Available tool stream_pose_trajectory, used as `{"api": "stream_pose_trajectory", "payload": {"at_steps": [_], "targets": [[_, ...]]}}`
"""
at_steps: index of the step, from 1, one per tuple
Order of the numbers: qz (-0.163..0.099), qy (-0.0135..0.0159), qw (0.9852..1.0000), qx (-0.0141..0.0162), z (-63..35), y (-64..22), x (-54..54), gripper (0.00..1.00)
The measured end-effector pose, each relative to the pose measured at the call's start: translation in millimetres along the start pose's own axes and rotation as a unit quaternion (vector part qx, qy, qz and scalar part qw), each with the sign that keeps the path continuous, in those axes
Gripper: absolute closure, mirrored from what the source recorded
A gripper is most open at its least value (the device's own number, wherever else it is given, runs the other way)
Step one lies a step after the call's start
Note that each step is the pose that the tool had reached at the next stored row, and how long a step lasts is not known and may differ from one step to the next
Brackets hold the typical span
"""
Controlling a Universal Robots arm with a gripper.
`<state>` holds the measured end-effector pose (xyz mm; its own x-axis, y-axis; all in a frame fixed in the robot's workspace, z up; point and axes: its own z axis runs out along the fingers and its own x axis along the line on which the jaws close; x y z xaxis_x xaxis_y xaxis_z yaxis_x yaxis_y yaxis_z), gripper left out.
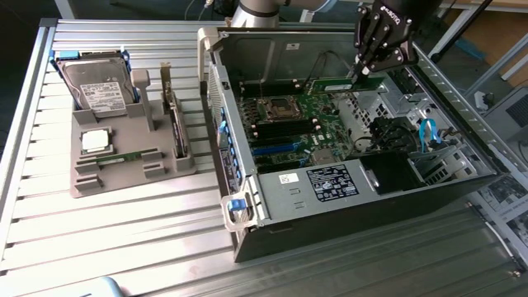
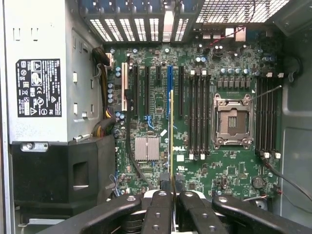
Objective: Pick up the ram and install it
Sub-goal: 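Insert the ram into the slot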
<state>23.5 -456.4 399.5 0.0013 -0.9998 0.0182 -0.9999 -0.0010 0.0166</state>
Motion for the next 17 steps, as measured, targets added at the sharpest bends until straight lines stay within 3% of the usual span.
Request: {"api": "stream_pose_trajectory", "payload": {"at_steps": [17], "targets": [[0.0,0.0028,1.0,0.0,3.0,12.1,-0.1,0.87]]}}
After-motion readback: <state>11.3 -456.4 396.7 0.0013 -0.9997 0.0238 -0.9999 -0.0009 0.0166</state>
